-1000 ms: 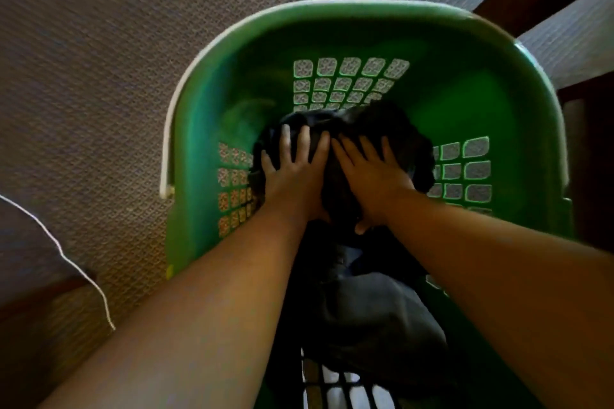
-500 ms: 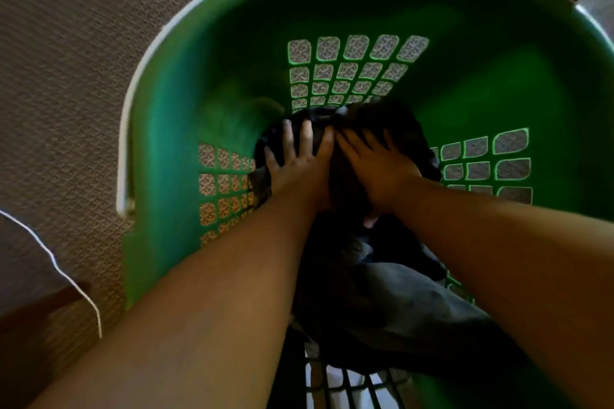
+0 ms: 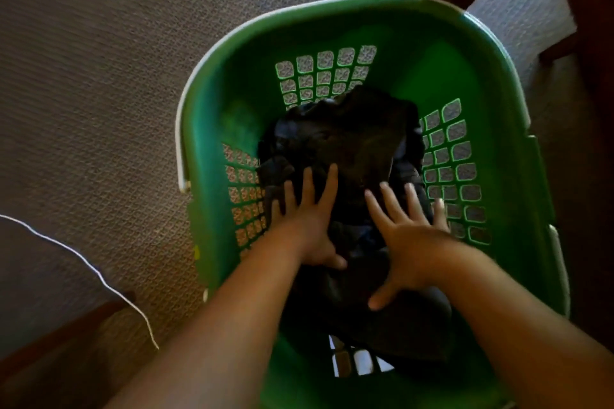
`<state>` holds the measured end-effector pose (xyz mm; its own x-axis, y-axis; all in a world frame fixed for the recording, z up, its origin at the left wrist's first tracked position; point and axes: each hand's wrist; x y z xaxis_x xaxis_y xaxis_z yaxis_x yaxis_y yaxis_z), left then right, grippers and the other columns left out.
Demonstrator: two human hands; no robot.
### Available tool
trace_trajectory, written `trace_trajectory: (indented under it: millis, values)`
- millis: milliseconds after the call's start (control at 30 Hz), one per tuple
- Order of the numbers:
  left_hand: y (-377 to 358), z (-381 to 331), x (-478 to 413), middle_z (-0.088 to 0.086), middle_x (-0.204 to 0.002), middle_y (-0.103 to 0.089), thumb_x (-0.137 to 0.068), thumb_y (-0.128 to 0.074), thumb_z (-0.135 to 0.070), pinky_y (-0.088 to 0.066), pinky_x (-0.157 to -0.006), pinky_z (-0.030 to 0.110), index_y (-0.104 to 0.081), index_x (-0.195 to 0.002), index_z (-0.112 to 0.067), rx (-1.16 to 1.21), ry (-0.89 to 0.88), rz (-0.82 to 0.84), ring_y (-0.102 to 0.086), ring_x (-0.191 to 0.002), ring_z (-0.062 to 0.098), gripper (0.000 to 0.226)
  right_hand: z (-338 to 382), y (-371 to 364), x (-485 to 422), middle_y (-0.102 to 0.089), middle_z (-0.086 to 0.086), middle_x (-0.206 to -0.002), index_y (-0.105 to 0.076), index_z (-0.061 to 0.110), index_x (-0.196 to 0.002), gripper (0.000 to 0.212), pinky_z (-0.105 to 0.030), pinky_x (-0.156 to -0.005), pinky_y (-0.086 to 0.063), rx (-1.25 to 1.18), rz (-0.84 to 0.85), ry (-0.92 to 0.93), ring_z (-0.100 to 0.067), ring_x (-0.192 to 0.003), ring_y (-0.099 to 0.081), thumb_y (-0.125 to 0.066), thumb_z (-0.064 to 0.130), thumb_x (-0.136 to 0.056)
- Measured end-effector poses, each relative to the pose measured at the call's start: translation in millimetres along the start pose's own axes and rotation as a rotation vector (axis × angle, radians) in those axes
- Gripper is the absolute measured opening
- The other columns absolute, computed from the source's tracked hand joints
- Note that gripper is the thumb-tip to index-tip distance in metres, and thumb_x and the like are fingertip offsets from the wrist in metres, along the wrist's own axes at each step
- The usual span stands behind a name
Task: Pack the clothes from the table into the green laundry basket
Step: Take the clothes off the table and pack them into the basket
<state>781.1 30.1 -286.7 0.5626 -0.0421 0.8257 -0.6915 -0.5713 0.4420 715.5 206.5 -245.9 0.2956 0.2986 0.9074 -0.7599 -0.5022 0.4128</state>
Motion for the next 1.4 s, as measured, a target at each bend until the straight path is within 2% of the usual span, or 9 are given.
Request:
trace_trajectory:
  millis: [200,400,600,733,833,1000,1167,1300,1400]
  values:
    - [-73,8,0,0.010,-0.165,0.036,-0.062,-0.090,-0.063,-0.013,-0.122,0.069,0.041,-0.146,-0.050,-0.026,0.096,-0.276,0.017,-0.149,0.061,0.156,8,-74,-36,0.055,-0.014,-0.146,0.049,0.023,-0.140,0.159,-0.077,-0.112,0.004,0.050,-0.284,-0.099,-0.050,-0.142,0.035,-0.083,0.066,-0.062]
    - [-92,8,-31,0.009,-0.167,0.032,-0.070,-0.090,-0.053,-0.018,-0.121,0.067,0.048,-0.136,-0.053,0.019,0.141,-0.287,0.007,-0.150,0.062,0.153,9,-83,-77,0.036,-0.020,-0.158,0.051,0.020,-0.134,0.133,-0.073,-0.114,-0.002,0.044,-0.285,-0.148,-0.056,-0.143,0.025,-0.073,0.031,-0.085]
    - [-68,10,-15,0.006,-0.168,0.029,-0.065,-0.092,-0.052,-0.020,-0.120,0.067,0.040,-0.143,-0.057,-0.018,0.137,-0.168,0.005,-0.151,0.060,0.153,4,-75,-57,0.034,-0.010,-0.161,0.040,0.030,-0.146,0.144,-0.067,-0.119,-0.005,0.037,-0.287,-0.080,-0.050,-0.149,0.016,-0.084,0.043,-0.075]
    - [-25,1,19,0.003,-0.172,0.018,-0.079,-0.085,-0.047,-0.026,-0.120,0.066,0.029,-0.152,-0.054,-0.060,0.117,-0.056,-0.001,-0.155,0.052,0.135,0,-50,-12,0.025,0.001,-0.165,0.020,0.040,-0.155,0.121,-0.066,-0.120,-0.009,-0.084,-0.330,-0.003,-0.041,-0.152,0.013,-0.076,0.049,-0.081]
    - [3,-15,63,0.003,-0.174,0.007,-0.088,-0.077,-0.040,-0.032,-0.119,0.061,0.021,-0.157,-0.049,-0.072,0.098,-0.112,-0.003,-0.158,0.044,0.120,3,-26,33,0.013,0.001,-0.169,0.009,0.037,-0.159,0.104,-0.058,-0.123,-0.007,-0.279,-0.376,0.029,-0.031,-0.155,0.010,-0.065,0.055,-0.088]
    - [52,-53,145,0.007,-0.169,-0.023,-0.103,-0.055,-0.037,-0.045,-0.110,0.053,0.012,-0.164,-0.029,-0.148,-0.053,-0.248,-0.035,-0.149,0.034,0.090,15,-6,130,-0.015,0.000,-0.168,-0.007,0.020,-0.162,0.087,-0.045,-0.124,-0.019,-0.608,-0.559,0.118,-0.020,-0.155,-0.010,-0.058,0.047,-0.097]
    - [82,-75,200,0.003,-0.174,-0.007,-0.107,-0.045,-0.031,-0.040,-0.116,0.051,0.002,-0.165,-0.024,-0.126,-0.160,-0.278,-0.031,-0.153,0.028,0.075,42,9,215,-0.020,0.007,-0.166,-0.013,0.026,-0.161,0.074,-0.033,-0.125,-0.010,-0.776,-0.617,0.054,-0.010,-0.153,-0.012,-0.052,0.043,-0.101]
    - [104,-73,229,0.006,-0.168,-0.024,-0.104,-0.045,-0.027,-0.039,-0.117,0.048,-0.010,-0.164,-0.021,-0.074,-0.323,-0.292,-0.039,-0.147,0.027,0.070,77,15,267,-0.024,0.006,-0.165,-0.018,0.028,-0.160,0.068,-0.032,-0.124,-0.020,-0.898,-0.716,-0.068,-0.010,-0.151,-0.020,-0.052,0.039,-0.102]
    - [118,-66,254,0.006,-0.162,-0.035,-0.103,-0.046,-0.027,-0.042,-0.114,0.045,-0.017,-0.163,-0.021,-0.105,-0.431,-0.308,-0.046,-0.141,0.027,0.067,109,9,297,-0.022,0.005,-0.166,-0.016,0.027,-0.161,0.069,-0.032,-0.125,-0.014,-0.962,-0.785,-0.159,-0.011,-0.152,-0.016,-0.050,0.039,-0.103]
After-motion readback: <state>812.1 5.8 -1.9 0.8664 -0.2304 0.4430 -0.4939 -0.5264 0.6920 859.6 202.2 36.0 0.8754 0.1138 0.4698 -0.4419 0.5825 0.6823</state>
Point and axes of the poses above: each hand's wrist, its own x-axis away from the middle knuckle, its own y-axis out of the back of the hand, z = x × y
